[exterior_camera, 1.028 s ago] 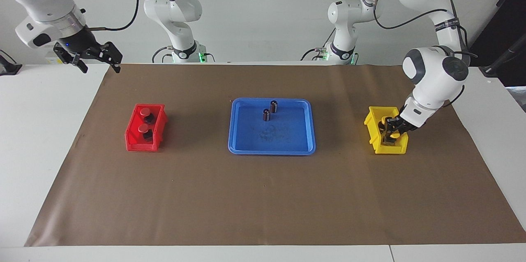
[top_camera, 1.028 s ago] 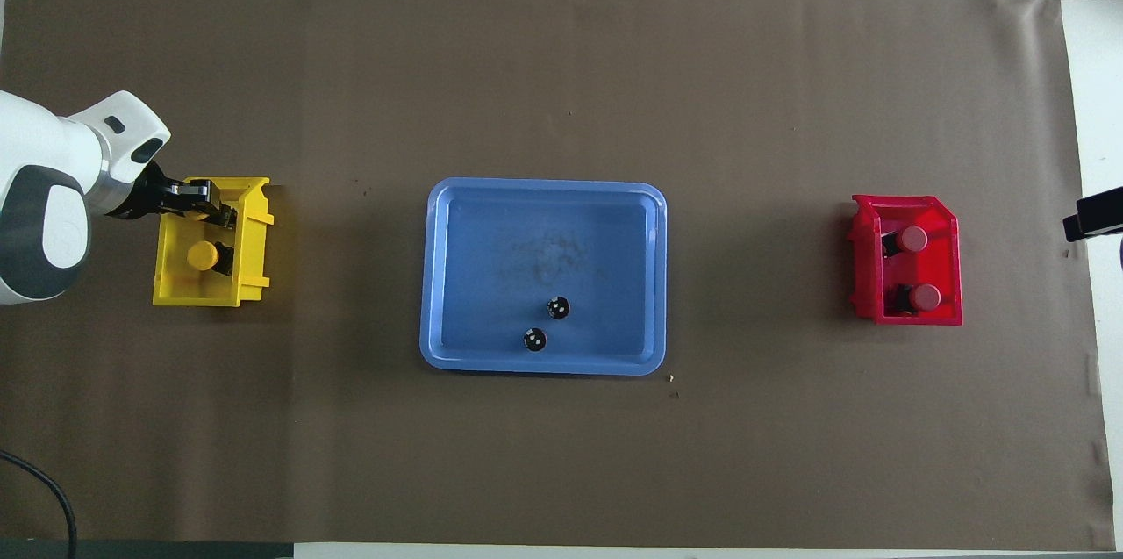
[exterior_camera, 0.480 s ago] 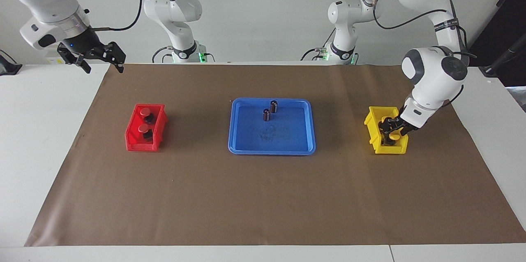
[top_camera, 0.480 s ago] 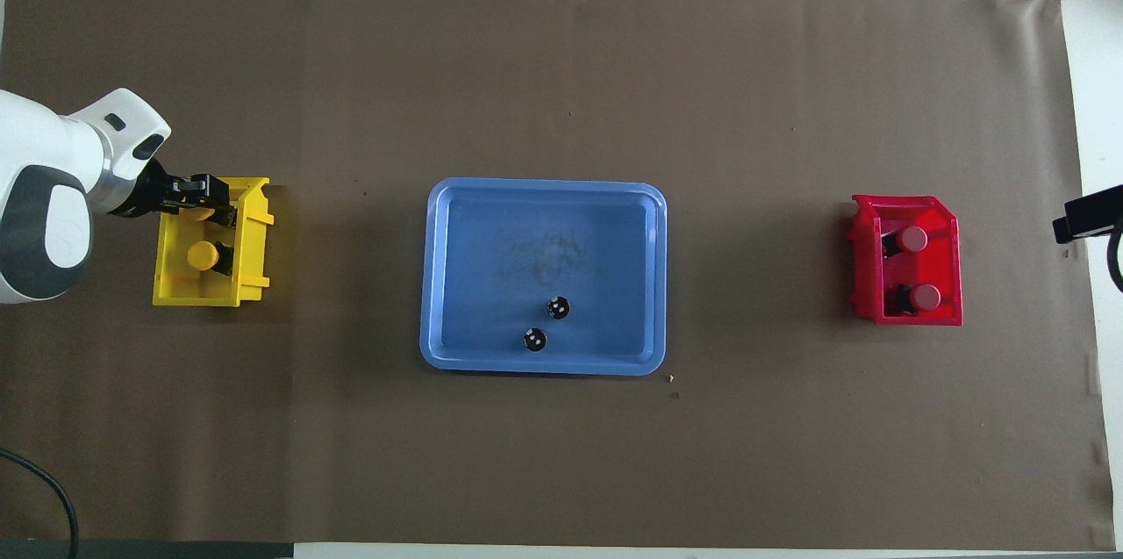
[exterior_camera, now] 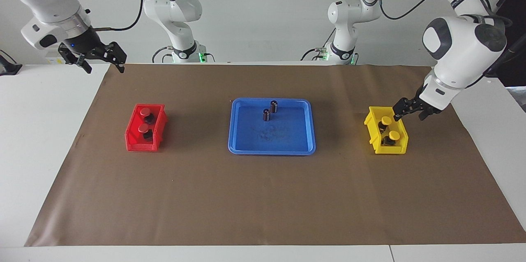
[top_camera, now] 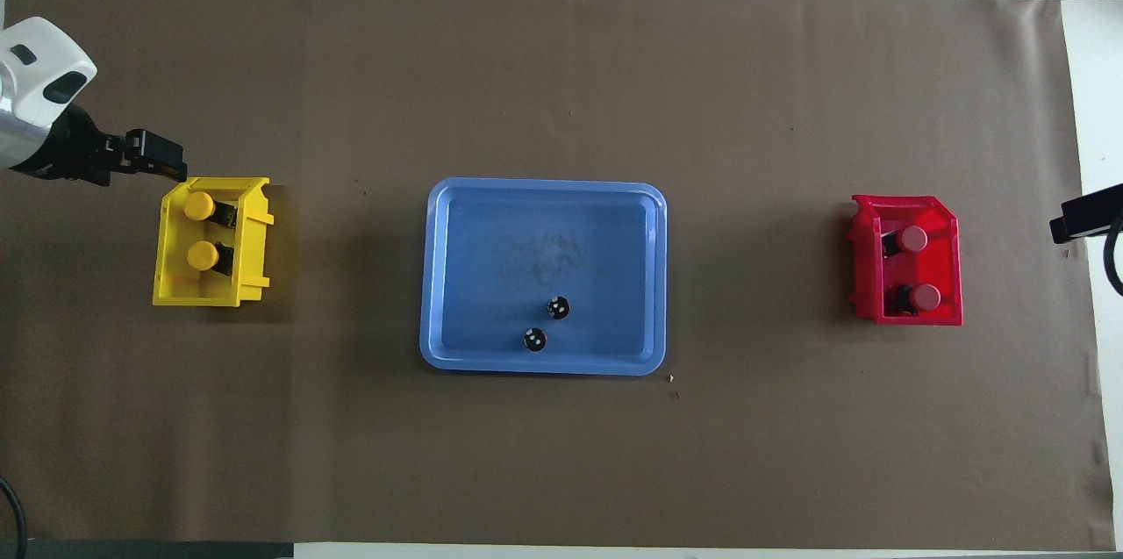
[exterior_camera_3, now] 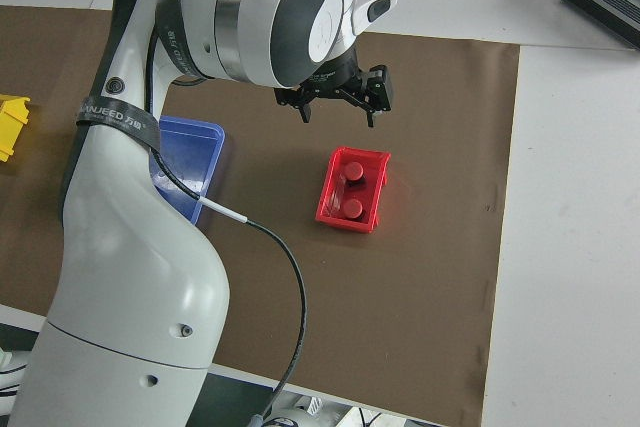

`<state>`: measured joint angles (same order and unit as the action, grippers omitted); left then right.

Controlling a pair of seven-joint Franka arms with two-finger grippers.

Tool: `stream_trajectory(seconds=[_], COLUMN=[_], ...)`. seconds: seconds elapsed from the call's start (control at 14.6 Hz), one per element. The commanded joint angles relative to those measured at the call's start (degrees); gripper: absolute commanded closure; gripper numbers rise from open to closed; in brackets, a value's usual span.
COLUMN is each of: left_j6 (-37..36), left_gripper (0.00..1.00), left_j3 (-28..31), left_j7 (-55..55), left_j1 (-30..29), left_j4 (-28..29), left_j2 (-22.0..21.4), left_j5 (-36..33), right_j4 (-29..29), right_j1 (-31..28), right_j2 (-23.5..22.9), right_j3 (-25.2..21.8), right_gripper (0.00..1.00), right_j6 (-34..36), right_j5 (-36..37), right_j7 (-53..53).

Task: Sort red and yellow buttons by color

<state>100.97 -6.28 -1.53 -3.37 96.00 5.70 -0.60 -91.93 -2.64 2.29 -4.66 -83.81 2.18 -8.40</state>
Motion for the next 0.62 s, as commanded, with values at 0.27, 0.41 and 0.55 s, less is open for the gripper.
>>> stream_trajectory(seconds=[0.27,0.41,0.55], left_j6=[-14.3,-16.0,-16.5], left_gripper=[0.0,0.0,0.0], left_j3=[-0.2,-1.0,-2.8], left_j7=[-4.9,-4.9,-4.9], left_j1=[1.3,1.7,1.6], left_j4=[-7.2,-7.4,-7.4], left_j2=[-4.6,-5.4,-5.8], left_j5=[-3.1,-3.0,-2.3], right_j4=[-0.7,-0.7,-0.7], right_j1=[-0.3,-0.3,-0.3], right_j2=[0.7,0.7,0.7], right_j3=[0.3,0.3,0.3], right_gripper=[0.0,0.0,0.0], right_j6=[0.4,0.4,0.4], right_j5=[-0.3,-0.3,-0.3], right_j7=[0.5,0.5,0.5])
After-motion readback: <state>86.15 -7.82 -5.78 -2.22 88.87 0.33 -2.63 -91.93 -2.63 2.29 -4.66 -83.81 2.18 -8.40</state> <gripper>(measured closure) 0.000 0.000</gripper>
